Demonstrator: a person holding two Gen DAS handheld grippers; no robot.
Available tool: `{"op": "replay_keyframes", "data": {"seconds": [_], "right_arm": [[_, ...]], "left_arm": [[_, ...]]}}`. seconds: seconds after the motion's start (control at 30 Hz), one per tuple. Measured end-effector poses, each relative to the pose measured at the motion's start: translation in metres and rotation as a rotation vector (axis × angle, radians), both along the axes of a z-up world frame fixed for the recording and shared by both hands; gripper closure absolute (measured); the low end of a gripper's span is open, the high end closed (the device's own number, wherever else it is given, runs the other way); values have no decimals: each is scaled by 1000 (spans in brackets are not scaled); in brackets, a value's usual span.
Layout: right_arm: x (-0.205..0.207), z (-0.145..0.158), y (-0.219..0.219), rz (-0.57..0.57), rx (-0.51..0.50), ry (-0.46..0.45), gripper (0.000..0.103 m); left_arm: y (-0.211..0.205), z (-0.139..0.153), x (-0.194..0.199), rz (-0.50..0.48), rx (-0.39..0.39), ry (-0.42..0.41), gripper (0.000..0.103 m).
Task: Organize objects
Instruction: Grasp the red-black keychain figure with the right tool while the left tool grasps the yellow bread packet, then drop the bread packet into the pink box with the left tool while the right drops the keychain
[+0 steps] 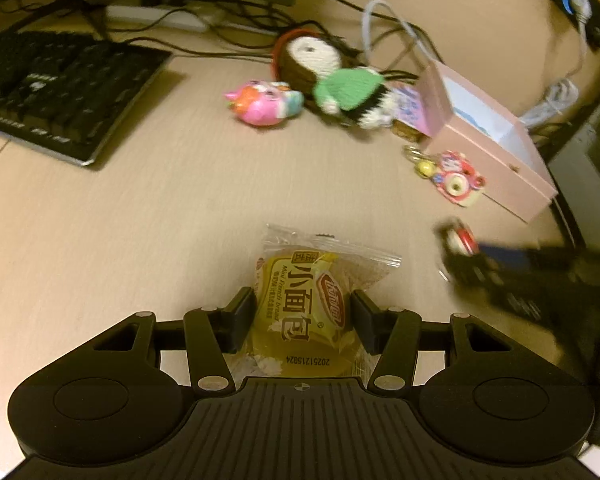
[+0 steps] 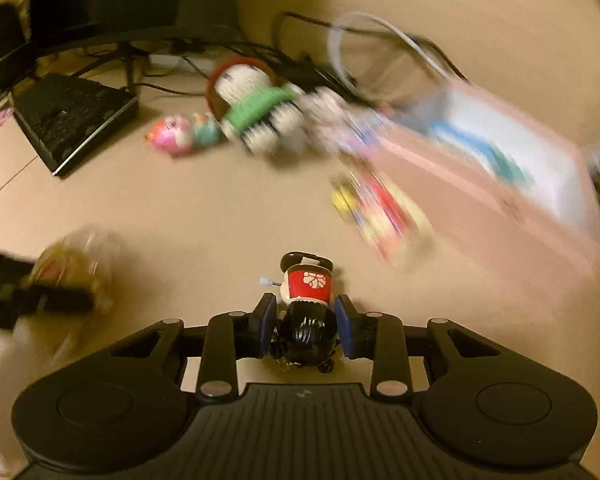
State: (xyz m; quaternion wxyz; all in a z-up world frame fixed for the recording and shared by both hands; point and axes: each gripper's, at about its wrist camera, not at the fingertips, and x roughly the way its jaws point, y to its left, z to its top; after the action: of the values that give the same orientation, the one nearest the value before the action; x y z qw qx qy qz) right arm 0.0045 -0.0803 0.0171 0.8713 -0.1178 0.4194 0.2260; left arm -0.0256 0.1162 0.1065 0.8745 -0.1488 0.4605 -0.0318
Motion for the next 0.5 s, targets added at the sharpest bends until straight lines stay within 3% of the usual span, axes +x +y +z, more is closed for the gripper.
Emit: {"op": "replay_keyframes", "data": {"seconds": [0.17,0.37,0.5], "right_arm": [[-34,7,-42,-37,14,2,70],[-25,-6,-44,-88,16,8,61],[-29,0,-37,-69,-4,16,75]], "left_arm": [[-31,-1,12,-105,-9,-17,46],[-64,-1,21,-185,73,-21,46],[-68,0,25,-191,83,-7,45]]}}
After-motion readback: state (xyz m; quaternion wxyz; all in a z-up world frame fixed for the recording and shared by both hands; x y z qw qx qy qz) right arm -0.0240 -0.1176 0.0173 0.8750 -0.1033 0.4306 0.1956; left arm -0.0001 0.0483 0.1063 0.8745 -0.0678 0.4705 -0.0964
